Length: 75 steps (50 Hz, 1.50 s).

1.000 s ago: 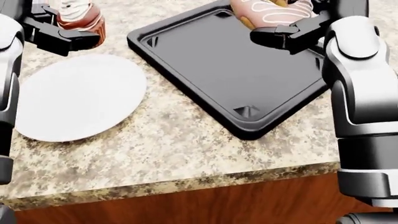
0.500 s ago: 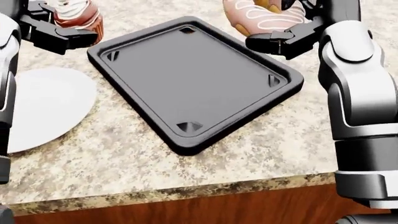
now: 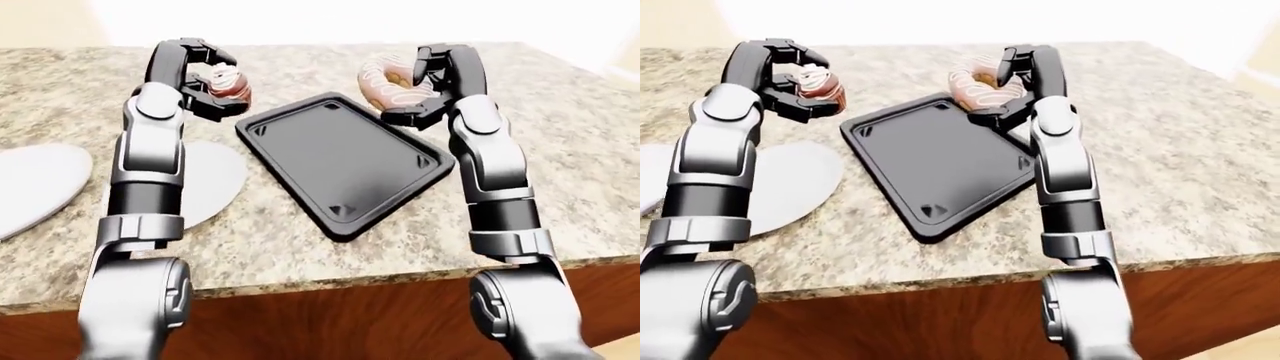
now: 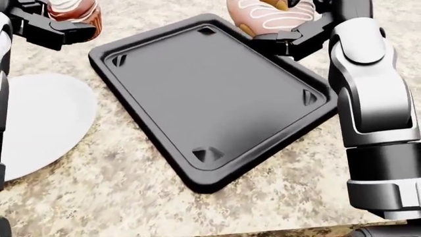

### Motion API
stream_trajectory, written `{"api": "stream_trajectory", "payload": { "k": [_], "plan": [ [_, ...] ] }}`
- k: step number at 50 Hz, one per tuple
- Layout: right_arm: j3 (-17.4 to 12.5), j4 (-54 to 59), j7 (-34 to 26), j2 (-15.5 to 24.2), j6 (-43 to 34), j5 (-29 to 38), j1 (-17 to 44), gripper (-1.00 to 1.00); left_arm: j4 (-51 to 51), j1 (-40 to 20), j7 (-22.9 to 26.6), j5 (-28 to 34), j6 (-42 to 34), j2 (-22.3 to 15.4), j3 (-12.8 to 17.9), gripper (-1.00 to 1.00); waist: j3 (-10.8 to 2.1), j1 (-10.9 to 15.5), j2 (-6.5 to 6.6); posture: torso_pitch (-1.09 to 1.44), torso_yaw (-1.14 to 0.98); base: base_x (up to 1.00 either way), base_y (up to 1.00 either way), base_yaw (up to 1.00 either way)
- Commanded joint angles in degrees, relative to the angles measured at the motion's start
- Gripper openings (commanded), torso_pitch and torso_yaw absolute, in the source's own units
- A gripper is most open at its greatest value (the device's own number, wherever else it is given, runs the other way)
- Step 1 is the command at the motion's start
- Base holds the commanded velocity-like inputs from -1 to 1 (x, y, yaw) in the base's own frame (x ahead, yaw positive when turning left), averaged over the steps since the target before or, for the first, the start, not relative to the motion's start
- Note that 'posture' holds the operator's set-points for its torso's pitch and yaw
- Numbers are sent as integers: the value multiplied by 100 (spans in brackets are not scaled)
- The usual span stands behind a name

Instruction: Move the dessert items from the plate to the tray.

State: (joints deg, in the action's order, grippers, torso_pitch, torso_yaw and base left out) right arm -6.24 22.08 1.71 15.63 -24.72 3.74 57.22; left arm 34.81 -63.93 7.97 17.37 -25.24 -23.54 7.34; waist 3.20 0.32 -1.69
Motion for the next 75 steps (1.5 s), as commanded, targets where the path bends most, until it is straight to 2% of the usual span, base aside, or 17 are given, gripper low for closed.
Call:
{"api": "stream_trajectory", "payload": {
  "k": [1,2,7,8,10,11,12,13,14,21,36,57,58,63,66,69,75],
  "plan": [
    [-80,-168,45,85,127,32,173,-100,-164,-190,-30,6,149,-28,10,-45,-158,-8,-25,0,0,0,0,0],
    [-91,-156,51,87,114,28,188,-100,-161,-192,-33,9,153,-26,10,-45,-148,18,86,0,0,0,0,0],
    [-187,-112,12,83,11,-199,249,-100,-201,-188,-21,15,128,-20,16,-46,-298,16,128,0,0,0,0,0],
    [-153,-145,18,102,9,-188,232,-100,-201,-190,-17,15,133,-23,16,-46,-420,18,147,0,0,0,-13,0],
    [-97,-80,57,102,73,-138,226,-100,-198,-188,-27,24,142,-16,8,-46,-367,7,258,0,0,0,-38,0],
    [-40,-68,46,110,81,-66,209,-100,-219,-189,-6,8,123,-4,13,-46,-181,-5,412,0,0,0,0,0],
    [23,13,100,98,119,63,201,-100,-260,-170,-4,19,104,3,2,-46,-301,-10,191,0,0,0,0,0],
    [51,105,75,81,108,131,213,-100,-300,-152,8,21,86,12,-1,-46,-318,0,90,0,0,0,0,0],
    [47,249,100,48,137,181,243,-100,-309,-145,7,29,83,22,-7,-46,-323,-4,196,0,0,0,0,0],
    [16,315,82,-50,-99,323,311,-100,-505,-20,30,195,43,208,-129,-45,-348,-81,198,0,0,0,0,0],
    [466,321,-370,-320,-155,1358,207,-100,-779,147,102,529,-26,495,-224,-45,-272,-36,151,0,0,0,0,0],
    [361,729,-656,-458,-182,2001,205,-98,-824,149,149,611,-32,556,-215,-44,-298,6,164,0,0,0,0,0],
    [372,714,-678,-454,-176,2005,189,-87,-829,149,147,613,-38,556,-215,-44,-301,4,165,0,0,0,0,0],
    [363,624,-750,-449,-211,1987,166,23,-845,151,152,610,-50,549,-211,-44,-311,-1,168,0,0,0,0,0],
    [359,503,-805,-441,-256,1985,140,40,-848,149,154,605,-51,543,-209,-44,-316,-3,169,0,0,0,0,0],
    [345,297,-859,-437,-334,1981,87,91,-853,150,153,601,-57,543,-208,-44,-319,-3,171,0,0,0,0,0],
    [352,217,-906,-434,-339,1986,61,100,-807,136,137,607,-34,549,-217,-44,-325,-9,175,0,0,0,0,0]
  ]
}}
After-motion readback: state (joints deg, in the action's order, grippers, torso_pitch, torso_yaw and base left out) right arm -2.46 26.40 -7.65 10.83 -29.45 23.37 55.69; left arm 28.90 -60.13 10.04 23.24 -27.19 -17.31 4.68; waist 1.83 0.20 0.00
